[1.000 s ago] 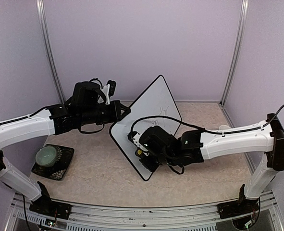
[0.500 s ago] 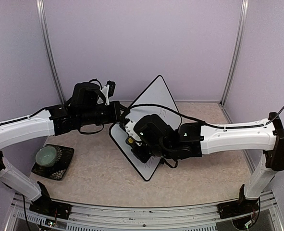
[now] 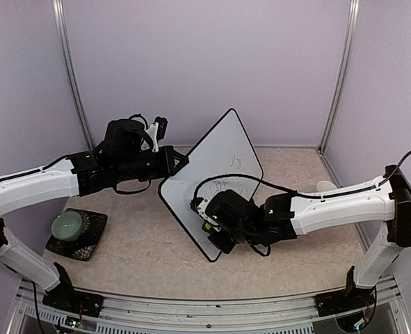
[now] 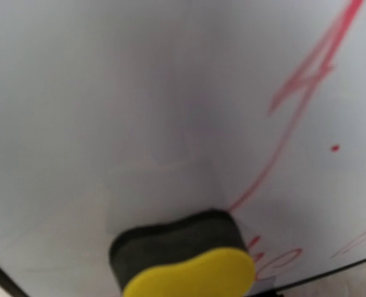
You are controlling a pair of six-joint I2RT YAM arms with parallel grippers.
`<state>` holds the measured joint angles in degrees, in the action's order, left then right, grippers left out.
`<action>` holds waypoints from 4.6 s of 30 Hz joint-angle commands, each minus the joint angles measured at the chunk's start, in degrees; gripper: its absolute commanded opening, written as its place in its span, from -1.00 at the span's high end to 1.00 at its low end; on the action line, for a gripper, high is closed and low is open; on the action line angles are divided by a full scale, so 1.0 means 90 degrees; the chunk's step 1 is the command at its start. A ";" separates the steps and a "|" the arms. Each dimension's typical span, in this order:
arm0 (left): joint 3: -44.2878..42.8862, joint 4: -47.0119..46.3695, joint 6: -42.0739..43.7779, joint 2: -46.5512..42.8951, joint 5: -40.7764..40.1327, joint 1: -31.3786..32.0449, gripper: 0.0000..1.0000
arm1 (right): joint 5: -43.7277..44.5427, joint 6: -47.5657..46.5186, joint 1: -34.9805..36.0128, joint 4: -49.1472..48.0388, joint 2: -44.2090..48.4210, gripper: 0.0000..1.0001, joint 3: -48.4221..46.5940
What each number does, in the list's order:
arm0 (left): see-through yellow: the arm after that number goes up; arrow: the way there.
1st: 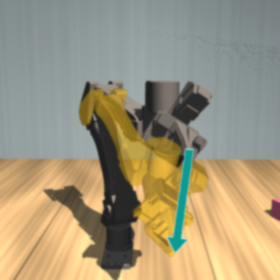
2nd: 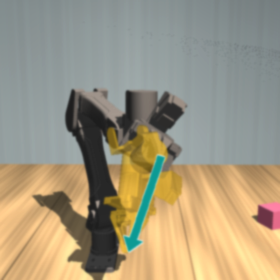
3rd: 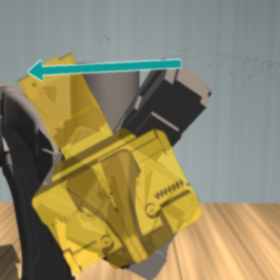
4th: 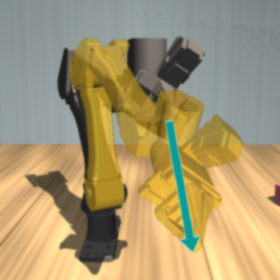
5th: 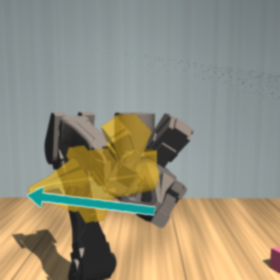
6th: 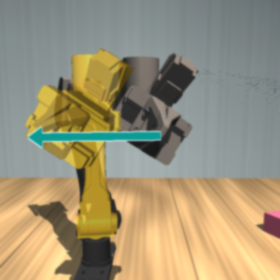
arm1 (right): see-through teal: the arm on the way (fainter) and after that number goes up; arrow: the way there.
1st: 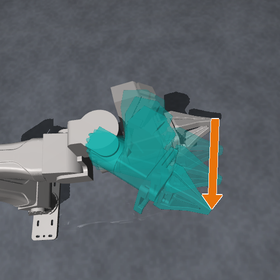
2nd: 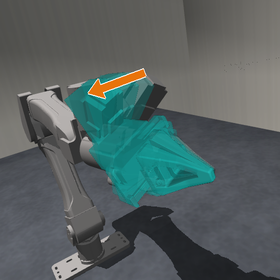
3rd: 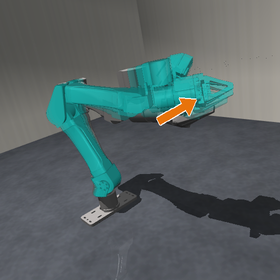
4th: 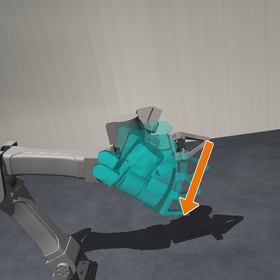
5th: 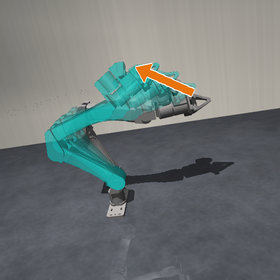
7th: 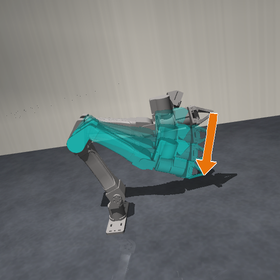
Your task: Erase the whiteboard
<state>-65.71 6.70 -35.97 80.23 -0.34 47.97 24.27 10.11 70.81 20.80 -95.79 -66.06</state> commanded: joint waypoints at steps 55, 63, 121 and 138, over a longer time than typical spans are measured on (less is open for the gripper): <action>0.0110 -0.0024 -0.0116 -0.0082 0.0181 0.0081 1.00 | 0.0114 -0.0246 -0.0094 -0.0074 -0.0024 1.00 -0.0742; 0.0207 -0.0054 -0.0122 -0.0140 0.0163 0.0081 1.00 | 0.0781 -0.0457 -0.0382 -0.0113 -0.0182 1.00 -0.1406; 0.0320 -0.0005 -0.0174 -0.0340 0.0090 0.0081 1.00 | 0.0197 -0.0091 -0.1034 -0.0153 0.0167 1.00 -0.0348; 0.0327 -0.0069 -0.0135 -0.0333 0.0190 0.0012 1.00 | -0.0303 0.1632 -0.1638 0.0405 0.1681 1.00 0.1909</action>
<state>-63.24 5.13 -37.01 78.46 -0.43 48.27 24.34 19.97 57.80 23.38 -81.34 -52.03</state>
